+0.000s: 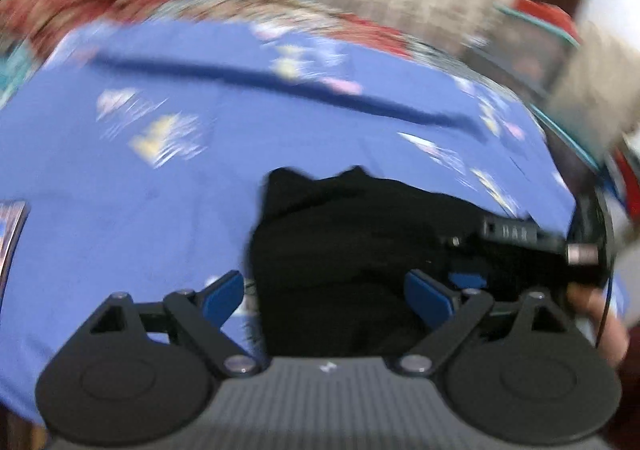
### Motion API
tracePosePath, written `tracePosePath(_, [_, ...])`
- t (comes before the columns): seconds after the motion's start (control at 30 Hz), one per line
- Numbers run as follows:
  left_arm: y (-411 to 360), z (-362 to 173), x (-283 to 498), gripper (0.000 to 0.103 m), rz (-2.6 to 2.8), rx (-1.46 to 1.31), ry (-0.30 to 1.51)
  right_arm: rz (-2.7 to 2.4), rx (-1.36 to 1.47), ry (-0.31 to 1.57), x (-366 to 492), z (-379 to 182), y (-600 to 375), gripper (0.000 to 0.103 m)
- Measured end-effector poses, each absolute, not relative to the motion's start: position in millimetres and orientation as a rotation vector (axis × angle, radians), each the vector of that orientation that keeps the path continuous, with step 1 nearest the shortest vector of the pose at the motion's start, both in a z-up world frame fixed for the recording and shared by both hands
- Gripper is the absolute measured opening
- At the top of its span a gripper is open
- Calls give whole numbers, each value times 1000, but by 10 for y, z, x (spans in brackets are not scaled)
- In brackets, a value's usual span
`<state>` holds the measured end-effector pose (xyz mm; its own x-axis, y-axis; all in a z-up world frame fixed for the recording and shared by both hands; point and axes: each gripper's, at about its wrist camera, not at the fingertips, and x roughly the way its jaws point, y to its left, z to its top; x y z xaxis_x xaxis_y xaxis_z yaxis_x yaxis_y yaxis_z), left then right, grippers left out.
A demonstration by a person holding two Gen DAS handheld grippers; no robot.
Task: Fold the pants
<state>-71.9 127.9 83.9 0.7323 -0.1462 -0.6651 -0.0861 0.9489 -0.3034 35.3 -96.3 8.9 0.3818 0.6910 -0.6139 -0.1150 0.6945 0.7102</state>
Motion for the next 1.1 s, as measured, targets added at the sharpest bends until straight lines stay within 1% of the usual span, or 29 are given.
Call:
tracePosePath(0.03, [1353, 821, -726, 87, -12, -369, 760, 564, 589, 1056, 367, 114, -888, 64])
tracePosePath(0.07, [1433, 810, -741, 86, -5, -396, 760, 582, 528, 1037, 370, 171, -800, 37])
tracePosePath(0.1, [1484, 807, -758, 85, -4, -423, 755, 611, 453, 1034, 370, 225, -759, 13])
tracePosePath(0.27, [1447, 802, -695, 85, -61, -462, 721, 607, 312, 912, 219, 439, -837, 13])
tracePosePath(0.3, [1410, 800, -574, 84, -76, -445, 724, 573, 279, 908, 220, 385, -858, 18])
tracePosePath(0.33, [1333, 788, -483, 81, -90, -423, 726, 541, 266, 930, 248, 291, -938, 35])
tracePosePath(0.37, [1251, 776, -391, 80, -109, -405, 731, 507, 294, 966, 280, 203, -1012, 42])
tracePosePath(0.43, [1096, 766, -256, 76, -151, -384, 749, 503, 447, 997, 291, 154, -1249, 44])
tracePosePath(0.47, [1002, 769, -211, 75, -187, -373, 750, 512, 490, 982, 268, 195, -1366, 44])
tracePosePath(0.53, [833, 759, -115, 75, -243, -332, 743, 489, 495, 902, 160, 347, -1659, 45])
tracePosePath(0.6, [685, 725, -21, 75, -274, -301, 750, 428, 470, 822, -20, 446, -2171, 47])
tracePosePath(0.67, [550, 674, 136, 72, -306, -312, 782, 308, 455, 752, -134, 518, -2606, 53])
tracePosePath(0.73, [418, 598, 321, 65, -341, -346, 827, 185, 483, 705, -203, 524, -2917, 65])
tracePosePath(0.77, [352, 530, 408, 63, -353, -354, 862, 122, 509, 689, -232, 497, -3089, 66])
tracePosePath(0.8, [260, 396, 506, 61, -340, -328, 921, 66, 532, 690, -240, 455, -3225, 66])
tracePosePath(0.83, [171, 253, 593, 55, -300, -273, 985, 16, 559, 701, -231, 396, -3329, 67])
tracePosePath(0.87, [87, 129, 633, 54, -269, -203, 1005, -9, 582, 706, -243, 338, -3417, 67])
tracePosePath(0.9, [10, 123, 593, 58, -263, -141, 963, -25, 600, 710, -226, 276, -3481, 67])
tracePosePath(1.0, [-173, 197, 512, 59, -240, -20, 955, -45, 613, 748, -100, 143, -3459, 68])
tracePosePath(1.03, [-174, 231, 487, 59, -237, -14, 959, -32, 630, 768, -108, 79, -3505, 67])
tracePosePath(1.07, [-146, 276, 466, 59, -238, -33, 966, -6, 640, 773, -96, 61, -3519, 63])
tracePosePath(1.1, [-100, 339, 460, 60, -245, -68, 974, 23, 634, 784, -79, 75, -3515, 38])
